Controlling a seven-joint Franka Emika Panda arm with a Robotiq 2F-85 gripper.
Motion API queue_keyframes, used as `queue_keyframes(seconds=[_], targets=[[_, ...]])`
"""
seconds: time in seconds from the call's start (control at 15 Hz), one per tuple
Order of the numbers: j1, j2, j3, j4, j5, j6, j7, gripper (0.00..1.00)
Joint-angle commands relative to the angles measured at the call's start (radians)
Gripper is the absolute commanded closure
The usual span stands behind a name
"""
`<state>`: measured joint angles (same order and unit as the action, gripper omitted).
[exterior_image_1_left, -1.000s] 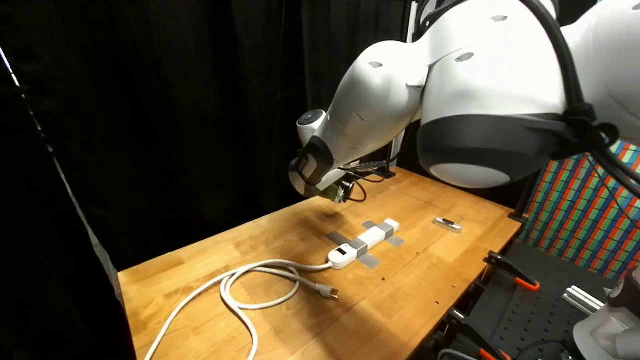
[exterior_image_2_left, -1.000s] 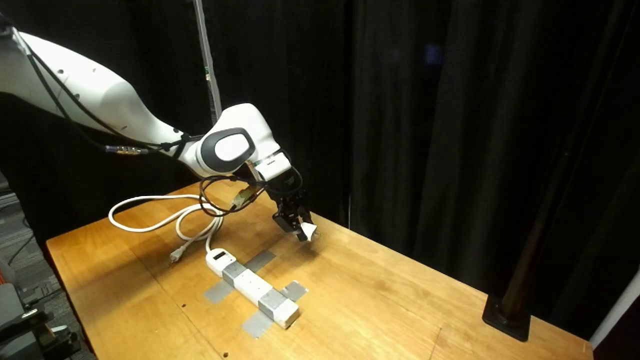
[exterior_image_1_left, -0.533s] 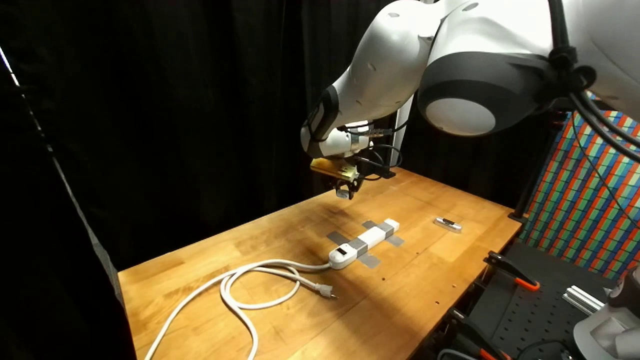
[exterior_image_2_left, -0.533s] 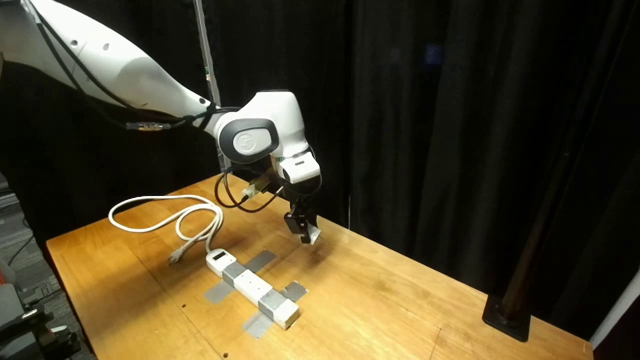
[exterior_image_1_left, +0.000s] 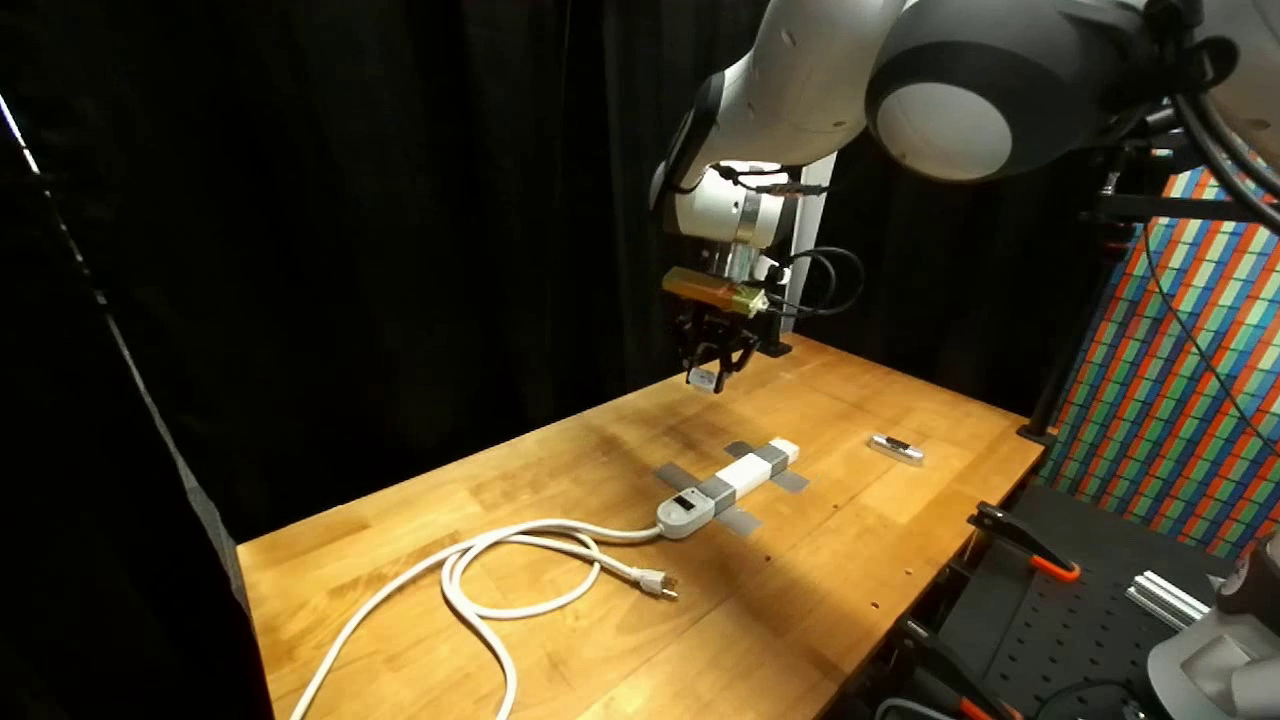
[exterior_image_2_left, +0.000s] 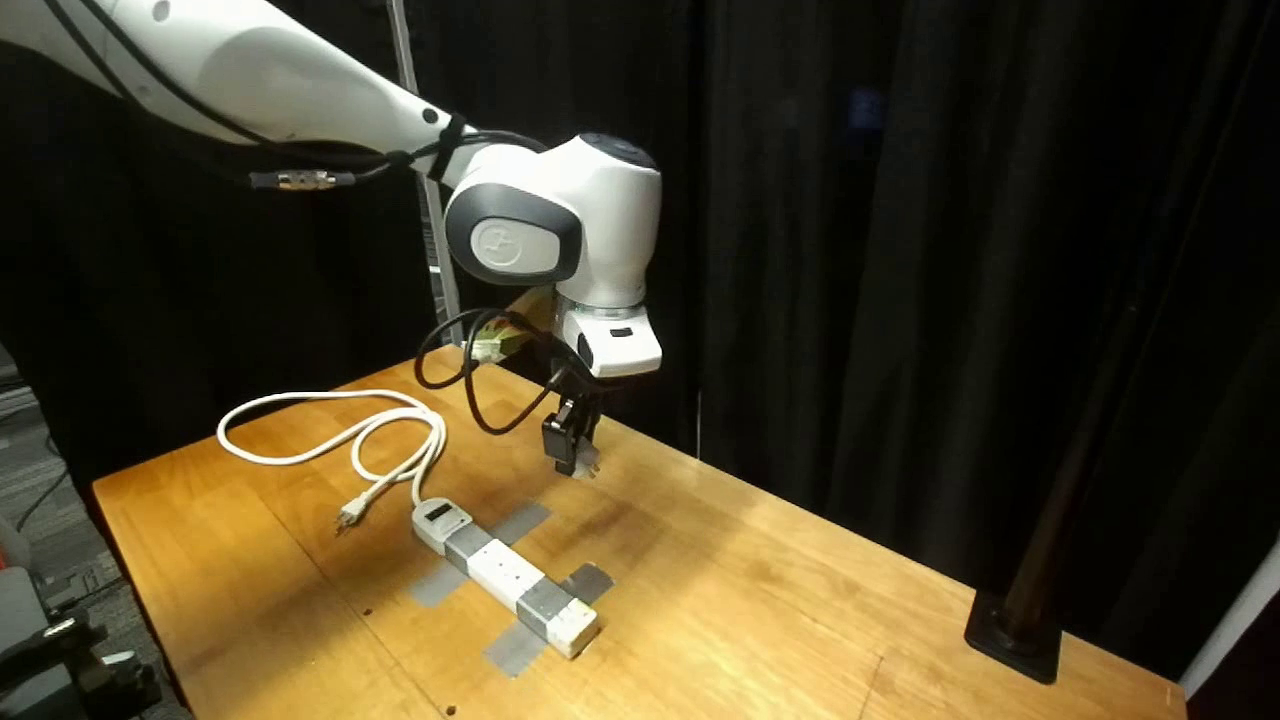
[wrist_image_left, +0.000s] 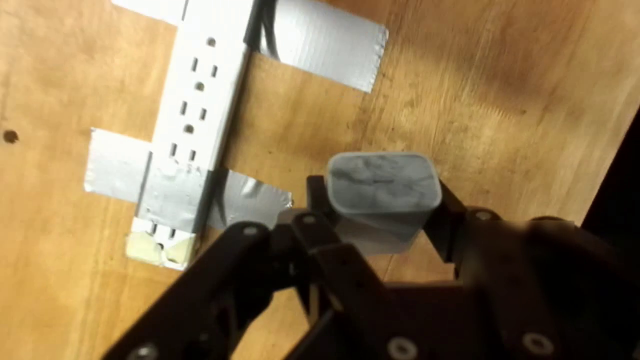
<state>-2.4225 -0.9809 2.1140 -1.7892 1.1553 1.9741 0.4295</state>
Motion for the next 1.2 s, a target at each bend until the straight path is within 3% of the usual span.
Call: queue_keyframes(seconds=[0.0, 0.2, 0.33, 0.53, 0.8, 0.93, 1.0, 1.07, 1.13], targets=[[0.054, 0.104, -0.111, -0.150, 0.068, -0.133, -0.113, 0.77], [0.100, 0.128, -0.204, -0.265, 0.078, -0.210, -0.156, 0.77], [0.124, 0.127, -0.230, -0.332, 0.086, -0.247, -0.177, 0.77], [0.159, 0.120, -0.211, -0.401, 0.157, -0.255, -0.208, 0.77], [0.257, 0.089, -0.195, -0.446, 0.305, -0.208, -0.221, 0.77], [0.292, 0.077, -0.194, -0.450, 0.347, -0.216, -0.213, 0.77], [0.275, 0.060, -0.204, -0.438, 0.320, -0.253, -0.205, 0.77], [0.291, 0.053, -0.203, -0.440, 0.325, -0.254, -0.202, 0.52], [0.297, 0.047, -0.203, -0.440, 0.325, -0.254, -0.202, 0.52]])
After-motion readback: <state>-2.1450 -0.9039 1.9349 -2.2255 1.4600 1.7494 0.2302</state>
